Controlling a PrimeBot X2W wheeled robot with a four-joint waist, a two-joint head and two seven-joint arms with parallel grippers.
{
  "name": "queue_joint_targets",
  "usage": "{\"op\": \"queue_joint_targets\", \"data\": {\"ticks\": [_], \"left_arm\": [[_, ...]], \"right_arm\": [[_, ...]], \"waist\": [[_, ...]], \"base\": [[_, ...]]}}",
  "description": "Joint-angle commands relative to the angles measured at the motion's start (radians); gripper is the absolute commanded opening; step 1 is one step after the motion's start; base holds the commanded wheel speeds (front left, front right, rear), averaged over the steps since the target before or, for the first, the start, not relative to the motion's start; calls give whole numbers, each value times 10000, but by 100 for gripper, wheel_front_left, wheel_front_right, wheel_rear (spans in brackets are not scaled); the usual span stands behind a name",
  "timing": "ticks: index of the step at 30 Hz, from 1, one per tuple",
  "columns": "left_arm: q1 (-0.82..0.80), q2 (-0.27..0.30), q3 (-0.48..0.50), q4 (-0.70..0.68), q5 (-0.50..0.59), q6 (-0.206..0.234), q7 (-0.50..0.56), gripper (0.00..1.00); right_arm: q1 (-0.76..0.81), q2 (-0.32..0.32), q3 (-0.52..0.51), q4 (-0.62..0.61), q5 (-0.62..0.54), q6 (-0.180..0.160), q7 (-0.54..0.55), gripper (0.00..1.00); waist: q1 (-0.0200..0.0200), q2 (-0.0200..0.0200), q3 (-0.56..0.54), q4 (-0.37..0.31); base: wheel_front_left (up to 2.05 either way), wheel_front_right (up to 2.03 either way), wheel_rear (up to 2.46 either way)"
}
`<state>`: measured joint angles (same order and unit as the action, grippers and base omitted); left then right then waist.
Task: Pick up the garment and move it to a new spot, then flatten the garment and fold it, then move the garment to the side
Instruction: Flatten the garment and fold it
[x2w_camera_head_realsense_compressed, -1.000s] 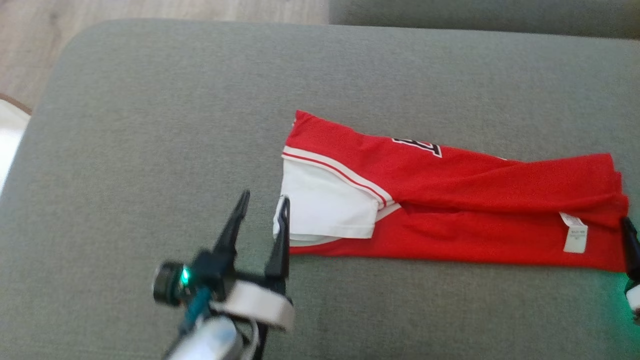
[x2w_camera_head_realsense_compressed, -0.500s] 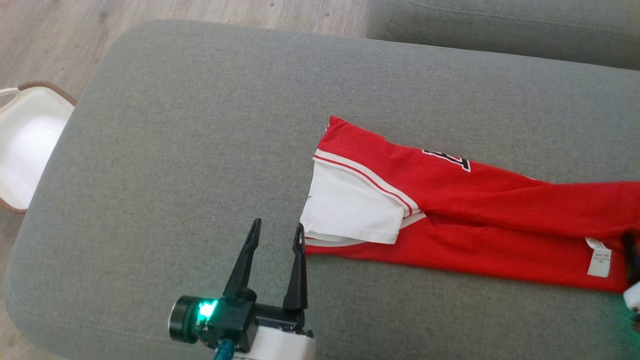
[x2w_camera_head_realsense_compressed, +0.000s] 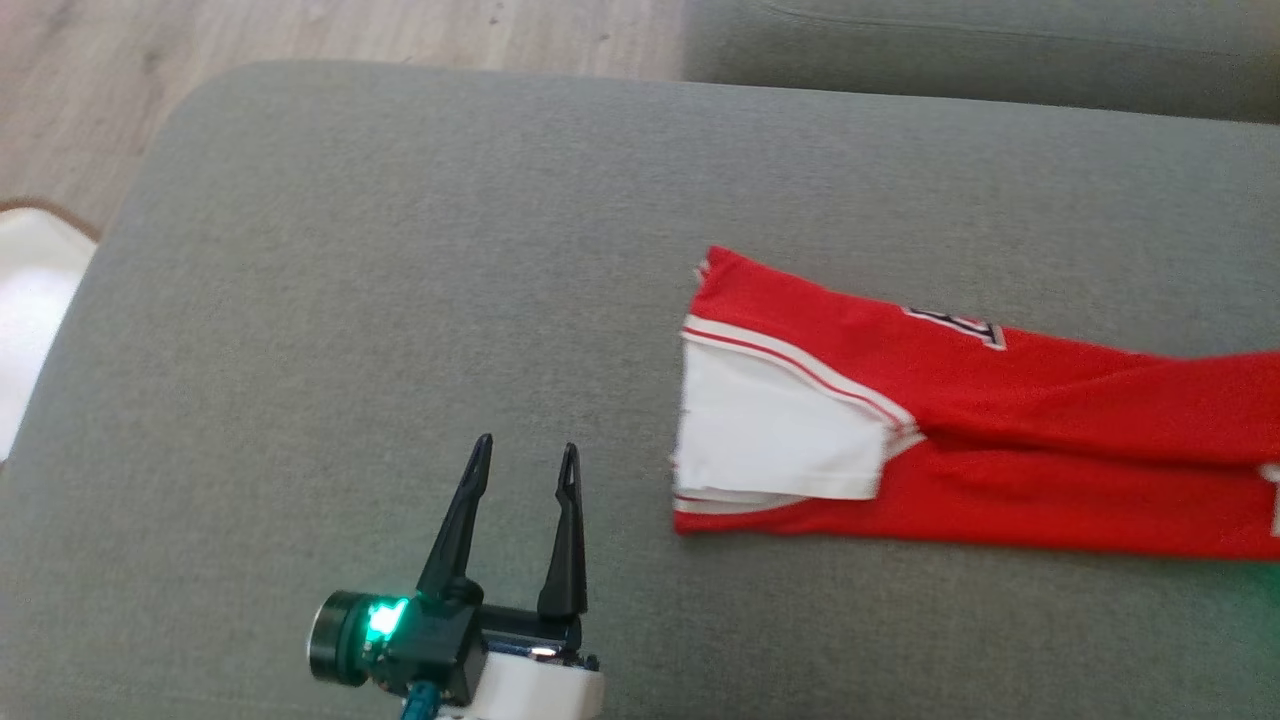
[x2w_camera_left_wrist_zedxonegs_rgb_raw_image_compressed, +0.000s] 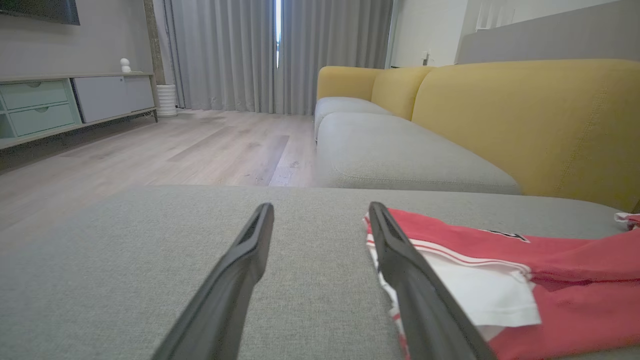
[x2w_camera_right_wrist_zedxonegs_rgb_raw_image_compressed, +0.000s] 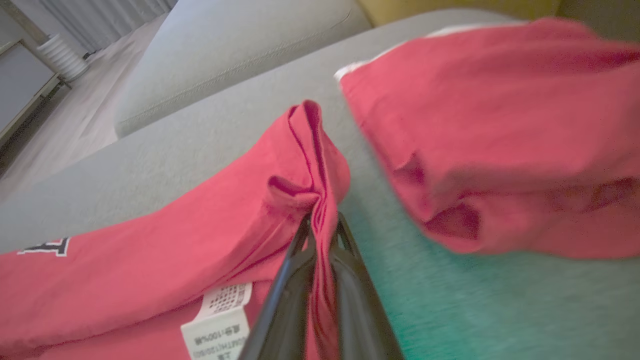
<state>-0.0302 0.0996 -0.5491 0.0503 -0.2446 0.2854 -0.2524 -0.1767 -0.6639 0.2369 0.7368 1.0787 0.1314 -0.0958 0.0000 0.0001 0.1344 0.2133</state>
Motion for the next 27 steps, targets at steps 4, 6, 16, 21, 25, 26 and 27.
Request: {"op": "queue_joint_targets", "data": {"ticks": [4,6,16,21,25,26,27], "left_arm": [[-54,-169,504,-222,222,-173,-93,100],[-18,-208,586,-179,271,-246,-93,100],[76,-411,651,-53,330,-624,-93,100],[-3,-459,689,-33,353,-724,-93,100],[-67,-478,656,8,353,-794,-93,100],[-77,-481,641,24,348,-810,-93,100],[-88,-484,633,29,339,-815,-93,100]], "right_arm": [[-191,-739,-428,-1057,43,-7,254,0],[-236,-642,-606,-1860,243,-7,512,0],[299,1047,-1228,-6475,66,-7,2271,0],[13,2707,-1184,-7310,-786,-7,3465,0],[-345,4057,-920,-7293,-1472,-7,4235,0],[-420,4361,-854,-7223,-1657,-7,4352,0],[-491,4636,-782,-7134,-1858,-7,4453,0]], "waist": [[0,-1,-96,-416],[0,-1,-167,-542],[0,-1,-317,-432],[0,-1,-270,53],[0,-1,-203,507],[0,-1,-187,611],[0,-1,-169,704]], "base": [[0,0,0],[0,0,0],[0,0,0],[0,0,0],[0,0,0],[0,0,0],[0,0,0]]}}
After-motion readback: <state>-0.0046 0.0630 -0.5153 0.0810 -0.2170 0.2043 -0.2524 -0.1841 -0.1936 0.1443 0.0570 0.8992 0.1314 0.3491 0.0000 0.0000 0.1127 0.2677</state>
